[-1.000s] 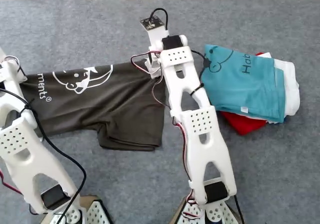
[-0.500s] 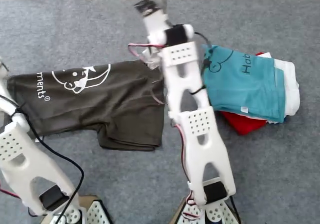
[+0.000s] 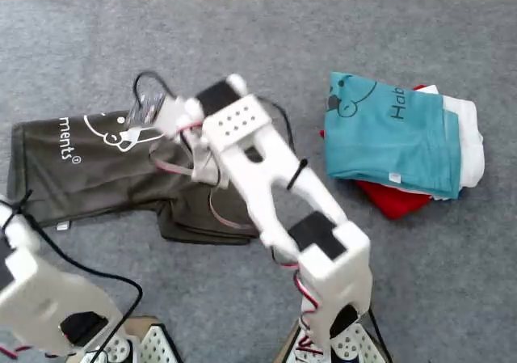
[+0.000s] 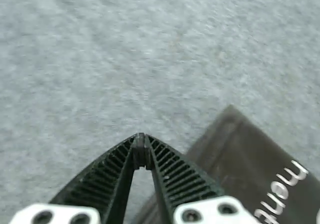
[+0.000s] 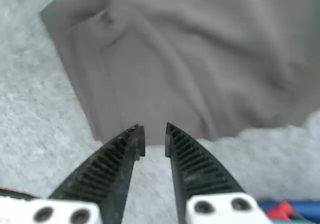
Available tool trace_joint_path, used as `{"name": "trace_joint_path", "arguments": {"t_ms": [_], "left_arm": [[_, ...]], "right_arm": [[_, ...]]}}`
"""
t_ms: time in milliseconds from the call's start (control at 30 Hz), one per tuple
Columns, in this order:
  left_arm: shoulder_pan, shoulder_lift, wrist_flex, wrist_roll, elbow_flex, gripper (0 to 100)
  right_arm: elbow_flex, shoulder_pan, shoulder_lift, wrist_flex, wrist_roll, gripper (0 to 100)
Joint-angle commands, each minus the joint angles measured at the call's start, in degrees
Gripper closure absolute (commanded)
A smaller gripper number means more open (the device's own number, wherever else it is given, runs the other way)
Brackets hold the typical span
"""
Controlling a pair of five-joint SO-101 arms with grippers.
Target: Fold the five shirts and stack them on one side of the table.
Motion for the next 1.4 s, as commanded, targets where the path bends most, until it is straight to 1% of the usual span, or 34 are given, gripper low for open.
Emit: {"name": "trace_joint_path", "arguments": {"t_ms": [0,100,167,233,433,500,567,767,900,1067,1267,1367], "left_arm": [[-3.4,-5.3,-16.9,0.6,13.6,97],[-3.8,-1.1,-29.5,2.5,17.2,97],[-4.1,3.5,-32.9,4.7,15.3,97],[-4.3,7.9,-30.3,5.6,10.2,97],[-5.2,17.1,-11.1,5.9,-8.7,97],[-5.4,19.3,-7.1,5.9,-12.7,97],[-5.5,20.7,-4.9,5.9,-15.3,97],[-5.4,21.5,-4.1,5.8,-16.1,97],[-5.3,21.5,-4.1,5.7,-16.1,97],[-5.2,21.5,-4.1,5.6,-16.1,97],[-5.2,21.5,-4.1,5.6,-16.0,97],[-5.2,21.5,-4.1,5.6,-16.0,97]], "right_arm": [[12.9,-4.4,-5.9,-10.4,1.0,91.0],[20.4,-8.0,-6.7,-17.8,6.5,91.0],[24.3,-9.2,-6.7,-22.2,5.5,91.0],[27.8,-9.7,-6.7,-26.3,4.2,91.0],[33.3,-12.0,-6.7,-31.0,3.0,91.0],[34.7,-12.0,-6.7,-33.3,2.3,91.0],[35.6,-12.1,-6.7,-34.6,2.1,91.0],[36.0,-11.9,-6.7,-34.6,2.1,92.2],[35.9,-11.9,-6.8,-34.8,2.4,98.5],[35.1,-11.9,-7.3,-33.1,2.3,98.3],[30.5,-11.9,-7.4,-27.3,2.2,98.3],[29.1,-12.0,-9.9,-25.7,2.4,98.3]]}}
